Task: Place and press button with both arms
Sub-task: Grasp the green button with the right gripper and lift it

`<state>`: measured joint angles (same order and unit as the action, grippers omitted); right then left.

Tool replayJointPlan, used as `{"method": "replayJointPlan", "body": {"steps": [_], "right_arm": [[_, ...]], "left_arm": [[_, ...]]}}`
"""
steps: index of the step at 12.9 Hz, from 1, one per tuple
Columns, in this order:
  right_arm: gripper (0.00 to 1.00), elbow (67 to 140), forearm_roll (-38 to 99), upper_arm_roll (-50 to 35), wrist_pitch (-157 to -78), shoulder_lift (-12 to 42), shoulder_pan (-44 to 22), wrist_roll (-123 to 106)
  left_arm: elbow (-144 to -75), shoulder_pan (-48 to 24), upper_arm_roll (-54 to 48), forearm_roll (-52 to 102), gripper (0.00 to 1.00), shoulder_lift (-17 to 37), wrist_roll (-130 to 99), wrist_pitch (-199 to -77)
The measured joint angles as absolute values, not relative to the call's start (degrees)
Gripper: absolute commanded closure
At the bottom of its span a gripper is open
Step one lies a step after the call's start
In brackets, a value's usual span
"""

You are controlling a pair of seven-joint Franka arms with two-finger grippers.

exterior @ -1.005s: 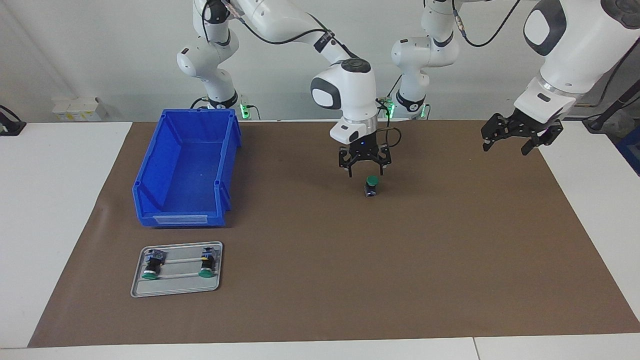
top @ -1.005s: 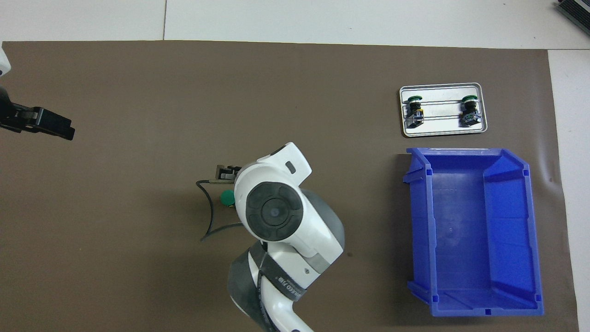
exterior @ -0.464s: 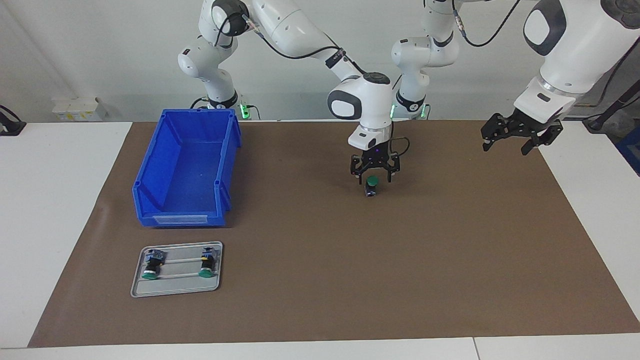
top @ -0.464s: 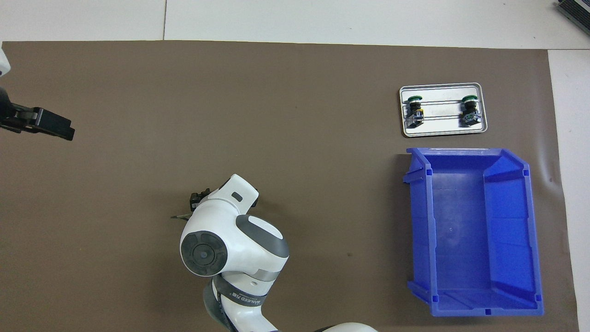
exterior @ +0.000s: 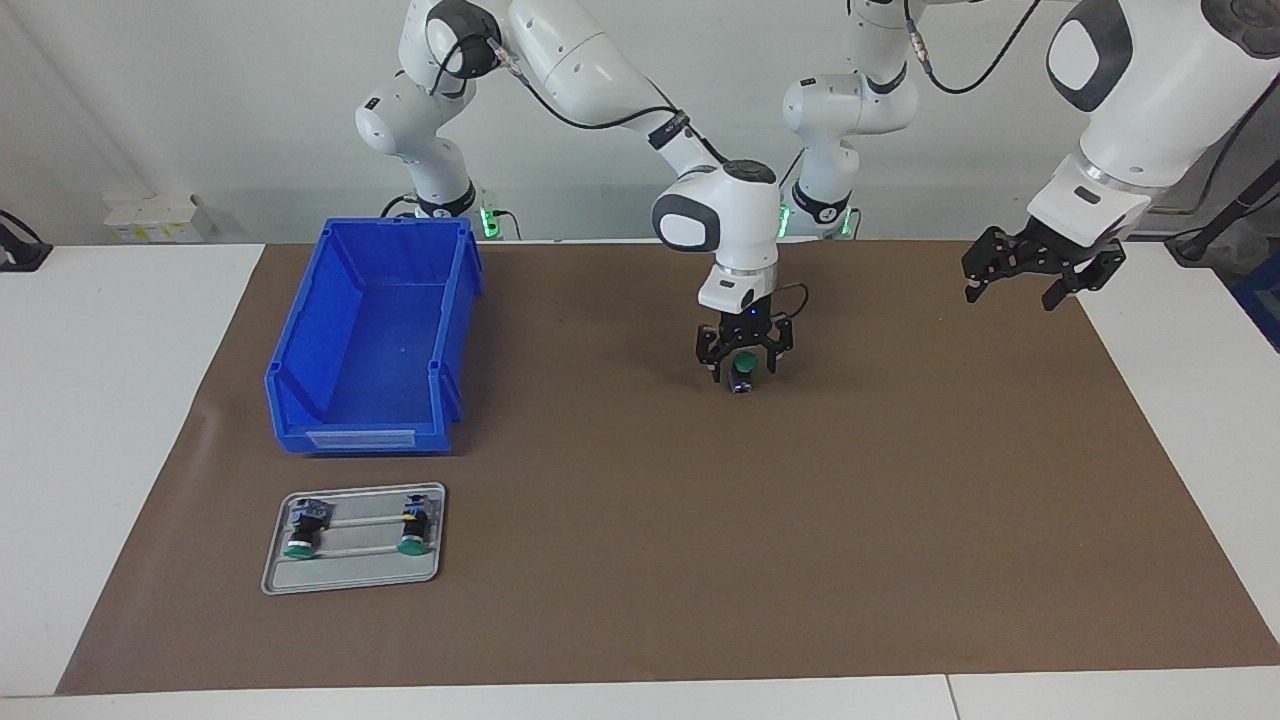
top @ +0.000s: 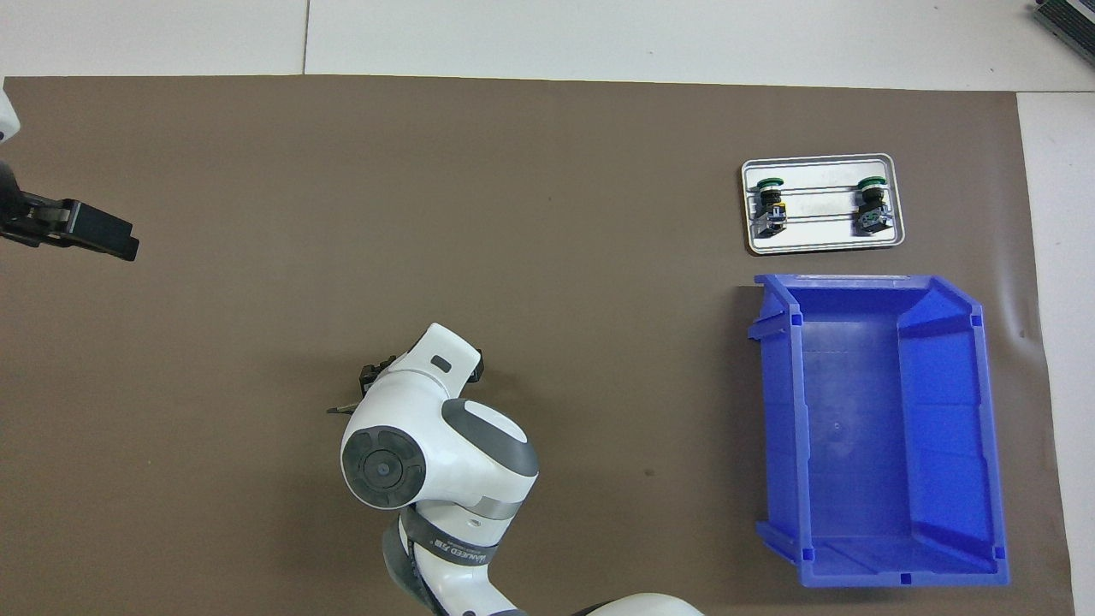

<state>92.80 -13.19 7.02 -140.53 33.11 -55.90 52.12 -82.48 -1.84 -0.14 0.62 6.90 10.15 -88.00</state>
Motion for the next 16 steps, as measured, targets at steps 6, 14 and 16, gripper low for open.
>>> {"method": "replayJointPlan", "body": {"steps": [6,14,16], "right_arm": [[1.0,93.08,-13.19,6.74,-140.35,33.11,-55.92,51.94],[1.0,91.36,-13.19,6.76,-138.52,33.0,-55.87,51.46],[1.0,90.99,-13.19,7.46,-137.91,32.24,-55.35,51.46]], "left_arm": [[-82.49,-1.84,-0.14,0.62,0.0,6.89,10.15,-88.0],[-82.49,-1.84,-0.14,0.62,0.0,6.88,10.15,-88.0],[-82.5,-1.84,-0.14,0.62,0.0,6.88,10.15,-88.0]]}}
